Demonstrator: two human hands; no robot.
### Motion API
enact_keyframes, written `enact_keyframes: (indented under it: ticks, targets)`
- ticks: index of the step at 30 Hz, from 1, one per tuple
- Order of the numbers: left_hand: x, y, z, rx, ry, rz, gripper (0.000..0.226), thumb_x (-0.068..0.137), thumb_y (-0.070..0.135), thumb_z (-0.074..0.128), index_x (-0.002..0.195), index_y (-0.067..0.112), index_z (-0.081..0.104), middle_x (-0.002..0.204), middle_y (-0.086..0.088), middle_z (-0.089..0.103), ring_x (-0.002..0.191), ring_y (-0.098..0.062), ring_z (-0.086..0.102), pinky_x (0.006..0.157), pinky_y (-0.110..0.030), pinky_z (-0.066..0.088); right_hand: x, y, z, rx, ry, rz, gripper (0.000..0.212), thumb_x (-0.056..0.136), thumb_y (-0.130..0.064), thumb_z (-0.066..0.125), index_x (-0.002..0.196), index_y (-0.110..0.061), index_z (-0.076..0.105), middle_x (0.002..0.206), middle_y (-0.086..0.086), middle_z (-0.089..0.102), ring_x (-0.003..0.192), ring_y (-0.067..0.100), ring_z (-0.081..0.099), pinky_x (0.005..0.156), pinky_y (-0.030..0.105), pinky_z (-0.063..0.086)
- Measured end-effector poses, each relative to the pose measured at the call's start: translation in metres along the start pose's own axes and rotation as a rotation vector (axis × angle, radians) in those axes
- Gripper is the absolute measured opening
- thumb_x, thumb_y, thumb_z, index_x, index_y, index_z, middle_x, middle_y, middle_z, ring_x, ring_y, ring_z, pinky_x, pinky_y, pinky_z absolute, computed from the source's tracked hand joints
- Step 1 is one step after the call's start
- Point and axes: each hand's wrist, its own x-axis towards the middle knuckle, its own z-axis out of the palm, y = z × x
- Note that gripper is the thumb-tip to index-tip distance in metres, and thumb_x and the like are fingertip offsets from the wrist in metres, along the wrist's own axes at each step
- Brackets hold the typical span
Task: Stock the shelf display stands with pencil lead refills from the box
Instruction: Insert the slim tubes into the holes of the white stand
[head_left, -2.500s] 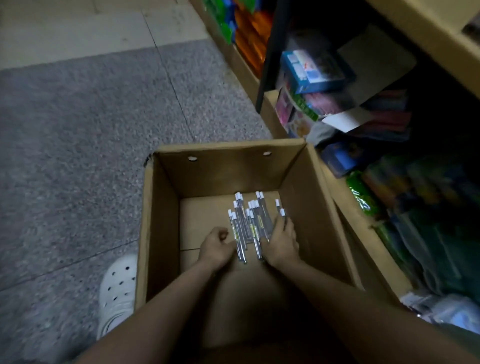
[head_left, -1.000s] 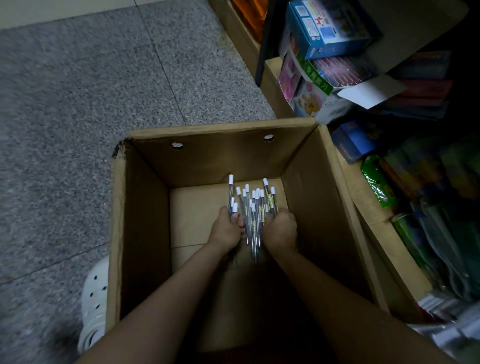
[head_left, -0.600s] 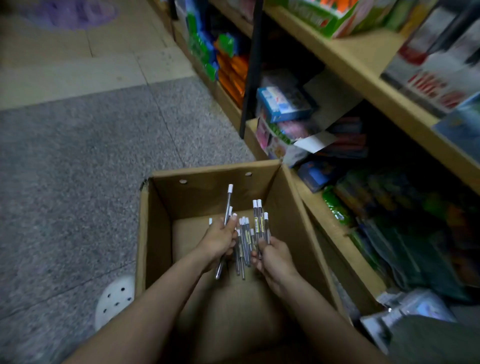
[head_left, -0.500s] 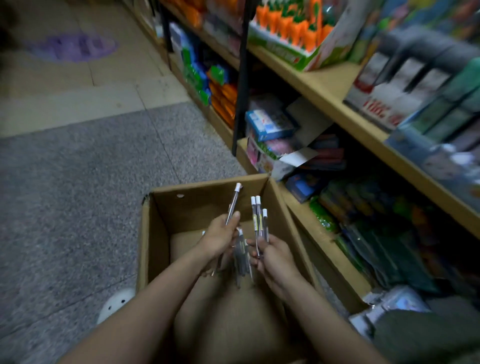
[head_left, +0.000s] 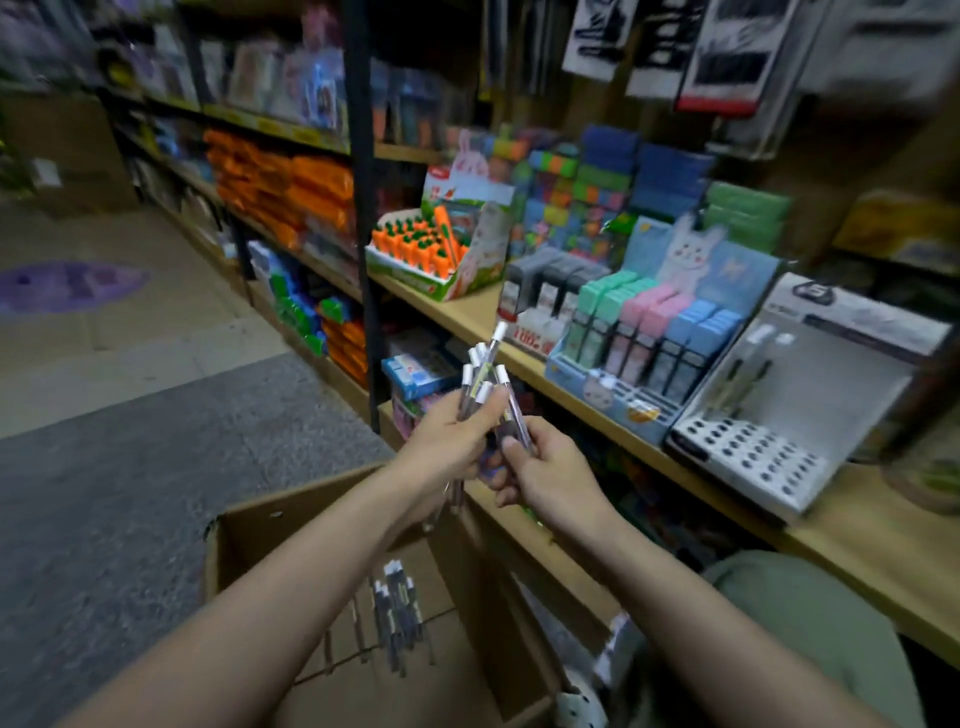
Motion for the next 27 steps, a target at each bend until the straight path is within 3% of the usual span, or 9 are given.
enact_keyframes:
  ticks: [2, 6, 9, 12, 15, 18, 20, 23, 27]
  targets:
    - [0.001, 0.000, 0.009, 0.004, -0.028, 0.009, 0.027, 0.097, 0.040, 0.054, 0.085, 0.016, 0.056, 0.054, -0.004, 0.051, 0.041, -0.011, 0.046, 0.037, -0.018, 0.034, -0.004, -0.003, -0.008, -0.066, 0.034, -0.002, 0.016, 0.103, -0.013, 0.042, 0.098, -0.020, 0.055, 0.076, 0.004, 0.060, 0.063, 0.016, 0.059, 0.064, 0.033, 0.054]
    - [0.008, 0.005, 0.026, -0.048, -0.053, -0.025, 0.025, 0.097, 0.034, 0.055, 0.096, 0.009, 0.057, 0.069, -0.017, 0.051, 0.050, -0.019, 0.050, 0.043, -0.025, 0.042, -0.010, -0.010, -0.025, -0.103, 0.056, 0.013, 0.017, 0.103, -0.020, 0.042, 0.100, -0.019, 0.059, 0.076, 0.000, 0.062, 0.064, 0.011, 0.060, 0.060, 0.025, 0.051]
    - [0.016, 0.014, 0.036, -0.158, -0.053, -0.017, 0.021, 0.099, 0.028, 0.054, 0.099, 0.007, 0.060, 0.083, -0.014, 0.064, 0.065, -0.019, 0.065, 0.052, -0.025, 0.054, -0.011, -0.019, -0.042, -0.175, 0.084, 0.025, 0.026, 0.104, -0.027, 0.040, 0.095, -0.020, 0.063, 0.075, -0.003, 0.060, 0.070, 0.013, 0.059, 0.064, 0.029, 0.047]
    - [0.026, 0.021, 0.038, -0.092, -0.062, 0.019, 0.033, 0.100, 0.033, 0.051, 0.100, 0.003, 0.062, 0.068, -0.004, 0.066, 0.057, -0.020, 0.058, 0.049, -0.024, 0.044, -0.008, -0.026, -0.069, -0.265, 0.236, 0.023, 0.027, 0.104, -0.027, 0.041, 0.112, -0.017, 0.065, 0.077, -0.006, 0.056, 0.071, 0.012, 0.053, 0.069, 0.033, 0.043]
    - [0.037, 0.022, 0.045, -0.030, -0.100, 0.081, 0.033, 0.100, 0.036, 0.050, 0.094, 0.005, 0.058, 0.048, 0.007, 0.050, 0.039, -0.009, 0.032, 0.038, -0.020, 0.026, -0.010, -0.034, -0.099, -0.189, 0.335, 0.025, 0.032, 0.104, -0.035, 0.037, 0.116, -0.020, 0.063, 0.069, -0.009, 0.048, 0.056, 0.007, 0.046, 0.056, 0.028, 0.038]
    - [0.041, 0.018, 0.060, -0.003, -0.180, 0.121, 0.036, 0.098, 0.040, 0.051, 0.089, 0.007, 0.062, 0.043, 0.009, 0.044, 0.035, -0.007, 0.031, 0.037, -0.019, 0.026, -0.016, -0.040, -0.120, -0.027, 0.364, -0.041, 0.035, 0.106, -0.038, 0.029, 0.111, -0.014, 0.055, 0.065, -0.006, 0.038, 0.046, 0.003, 0.036, 0.045, 0.020, 0.032]
    - [0.043, 0.014, 0.071, 0.018, -0.211, 0.126, 0.041, 0.097, 0.042, 0.052, 0.091, 0.003, 0.064, 0.043, 0.009, 0.041, 0.034, -0.006, 0.032, 0.037, -0.017, 0.029, -0.021, -0.043, -0.134, 0.056, 0.425, -0.092, 0.024, 0.106, -0.026, 0.035, 0.108, -0.015, 0.056, 0.067, -0.003, 0.041, 0.051, 0.007, 0.039, 0.050, 0.023, 0.037]
    - [0.047, 0.008, 0.083, 0.042, -0.227, 0.116, 0.039, 0.098, 0.039, 0.050, 0.094, 0.002, 0.061, 0.041, 0.015, 0.046, 0.032, 0.000, 0.038, 0.036, -0.013, 0.031, -0.028, -0.044, -0.157, -0.020, 0.587, -0.122, 0.013, 0.099, -0.016, 0.053, 0.104, -0.015, 0.065, 0.078, -0.003, 0.064, 0.071, 0.010, 0.061, 0.072, 0.023, 0.053]
    - [0.049, 0.000, 0.095, 0.049, -0.257, 0.119, 0.032, 0.100, 0.035, 0.050, 0.098, 0.005, 0.060, 0.046, 0.018, 0.055, 0.036, 0.001, 0.043, 0.037, -0.013, 0.035, -0.031, -0.038, -0.183, -0.181, 0.741, -0.152, 0.015, 0.089, -0.015, 0.069, 0.087, -0.031, 0.068, 0.089, -0.008, 0.072, 0.086, 0.005, 0.067, 0.085, 0.025, 0.054]
